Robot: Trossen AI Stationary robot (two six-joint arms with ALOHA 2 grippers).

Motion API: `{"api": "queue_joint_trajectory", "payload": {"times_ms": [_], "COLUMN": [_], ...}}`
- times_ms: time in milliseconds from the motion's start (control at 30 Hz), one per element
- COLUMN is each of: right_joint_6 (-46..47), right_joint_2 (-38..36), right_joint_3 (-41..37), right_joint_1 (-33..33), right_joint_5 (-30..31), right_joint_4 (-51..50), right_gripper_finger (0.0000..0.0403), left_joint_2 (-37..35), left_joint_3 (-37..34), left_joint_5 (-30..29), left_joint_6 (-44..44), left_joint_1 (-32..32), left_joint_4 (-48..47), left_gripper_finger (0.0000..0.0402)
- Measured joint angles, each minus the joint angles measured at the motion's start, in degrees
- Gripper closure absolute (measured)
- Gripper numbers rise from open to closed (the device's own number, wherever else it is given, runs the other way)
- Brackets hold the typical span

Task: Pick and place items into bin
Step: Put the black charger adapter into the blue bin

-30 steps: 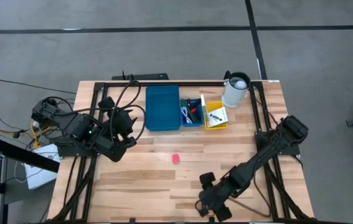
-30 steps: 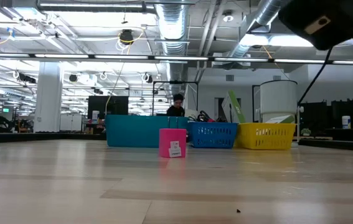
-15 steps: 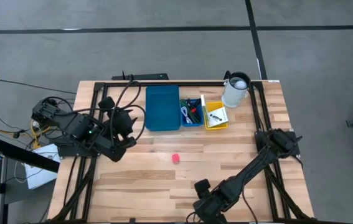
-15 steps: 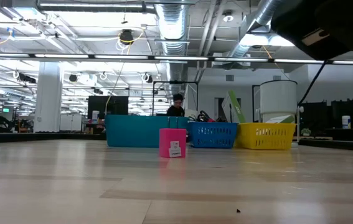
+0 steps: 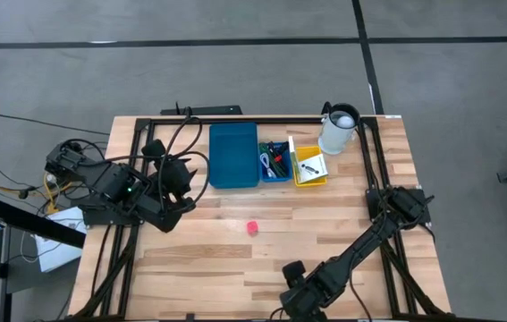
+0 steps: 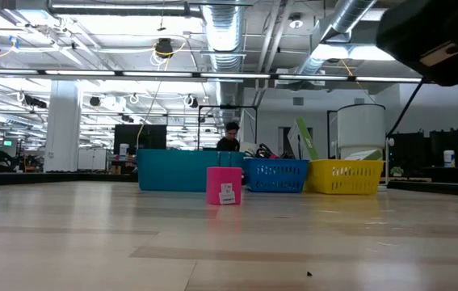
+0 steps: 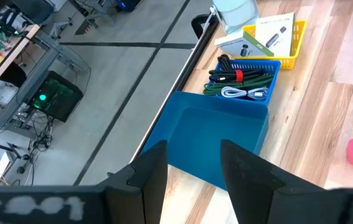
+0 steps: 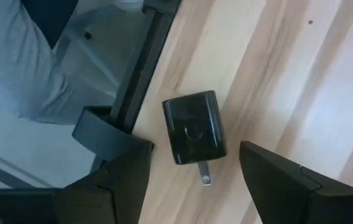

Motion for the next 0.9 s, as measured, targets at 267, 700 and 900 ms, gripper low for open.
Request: {"api": "queue_joint_trajectory", "payload": {"times_ms": [267, 700, 900], "right_joint_6": [0.45, -1.95, -2.23], "right_joint_2": [0.00, -0.04, -0.04], "right_joint_3": [0.00, -0.03, -0.04], "right_joint_1": [0.68, 0.61, 0.57], "right_joint_5": [0.03, 1.38, 1.97], "right_joint_4": [1.06, 3.50, 3.69], "right_gripper_finger": [0.0164, 0.0164, 0.0164], "left_joint_2": [0.00, 0.00, 0.00], "left_joint_3": [0.00, 0.00, 0.00], "left_joint_5": [0.22, 1.92, 1.92], "left_joint_6": [-0.02, -0.04, -0.07], "left_joint_1": [0.00, -0.01, -0.01], "left_joint_4": [0.00, 0.02, 0.02], "left_gripper_finger": [0.0264, 0.0264, 0.0264]}}
